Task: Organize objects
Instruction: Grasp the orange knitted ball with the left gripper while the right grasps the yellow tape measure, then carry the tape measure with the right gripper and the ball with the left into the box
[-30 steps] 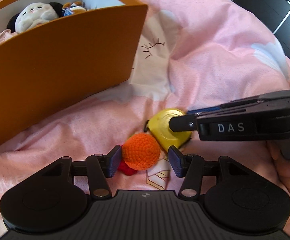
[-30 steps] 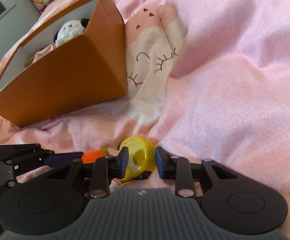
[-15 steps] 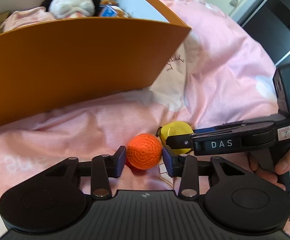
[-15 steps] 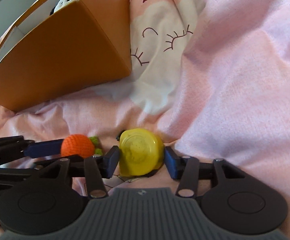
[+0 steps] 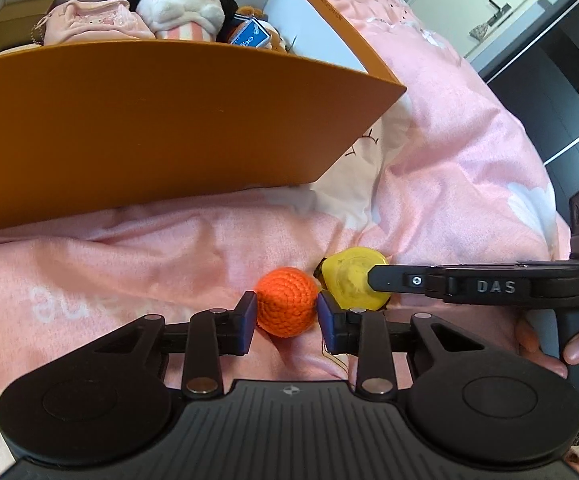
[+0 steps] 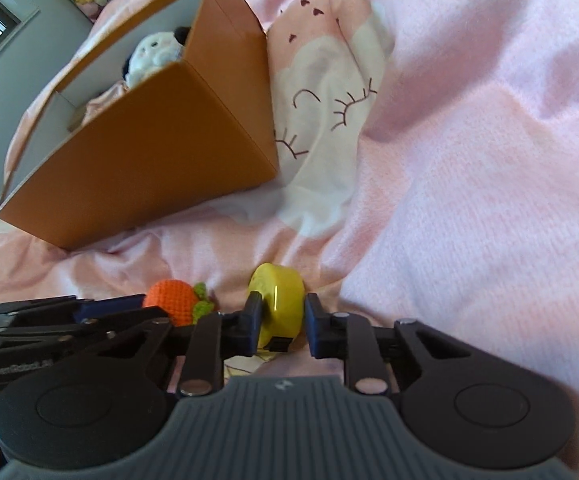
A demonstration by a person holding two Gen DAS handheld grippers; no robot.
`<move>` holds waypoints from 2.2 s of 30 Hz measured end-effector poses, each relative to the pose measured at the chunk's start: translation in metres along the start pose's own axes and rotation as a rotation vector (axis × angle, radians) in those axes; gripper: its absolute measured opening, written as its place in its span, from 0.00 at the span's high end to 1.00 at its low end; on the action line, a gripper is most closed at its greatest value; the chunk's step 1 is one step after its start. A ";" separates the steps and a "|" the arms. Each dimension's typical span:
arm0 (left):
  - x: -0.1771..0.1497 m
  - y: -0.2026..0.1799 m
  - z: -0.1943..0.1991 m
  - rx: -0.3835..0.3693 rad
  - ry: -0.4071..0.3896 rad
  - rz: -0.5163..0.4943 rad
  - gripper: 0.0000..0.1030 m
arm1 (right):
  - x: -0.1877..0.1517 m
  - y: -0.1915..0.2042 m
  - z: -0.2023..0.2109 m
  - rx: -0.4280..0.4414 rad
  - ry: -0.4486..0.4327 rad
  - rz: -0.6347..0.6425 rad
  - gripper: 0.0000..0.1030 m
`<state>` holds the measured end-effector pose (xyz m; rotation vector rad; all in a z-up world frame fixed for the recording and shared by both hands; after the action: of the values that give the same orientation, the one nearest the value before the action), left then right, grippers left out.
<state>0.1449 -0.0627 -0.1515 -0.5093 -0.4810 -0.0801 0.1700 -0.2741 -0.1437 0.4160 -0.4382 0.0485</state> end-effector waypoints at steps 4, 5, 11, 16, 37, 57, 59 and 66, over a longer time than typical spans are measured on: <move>0.002 0.004 0.012 -0.029 -0.026 0.035 0.68 | 0.004 0.010 0.015 0.027 -0.034 0.014 0.78; 0.004 0.005 0.015 -0.035 -0.034 0.041 0.68 | 0.006 0.013 0.020 0.035 -0.044 0.017 0.78; 0.015 0.001 0.047 -0.074 -0.109 0.069 0.68 | 0.023 0.037 0.051 0.083 -0.108 0.076 0.78; 0.035 -0.009 0.085 -0.111 -0.224 0.064 0.68 | 0.045 0.062 0.083 0.127 -0.188 0.137 0.78; 0.064 -0.021 0.058 -0.033 -0.135 -0.106 0.72 | 0.116 0.087 0.078 0.105 -0.314 0.198 0.79; 0.036 -0.006 -0.020 0.130 -0.001 -0.205 0.50 | 0.126 0.106 -0.019 -0.123 -0.124 0.481 0.79; 0.034 -0.002 -0.023 0.135 0.015 -0.188 0.50 | 0.125 0.109 -0.022 -0.129 -0.104 0.501 0.79; 0.033 0.006 -0.012 0.130 -0.017 -0.160 0.56 | 0.126 0.119 -0.035 -0.183 -0.011 0.576 0.79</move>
<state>0.1807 -0.0621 -0.1478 -0.3439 -0.5390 -0.1967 0.2826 -0.1563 -0.0739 0.0991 -0.5577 0.5602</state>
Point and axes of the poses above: each gripper's, at about its wrist camera, not at the fingertips, and z roughly against the way its jaws point, y to its left, x to its top, the point moved 4 cm from there along -z, roughly the way its jaws point, and after that the axes turned 4 degrees about -y, right-handed, at the moved point
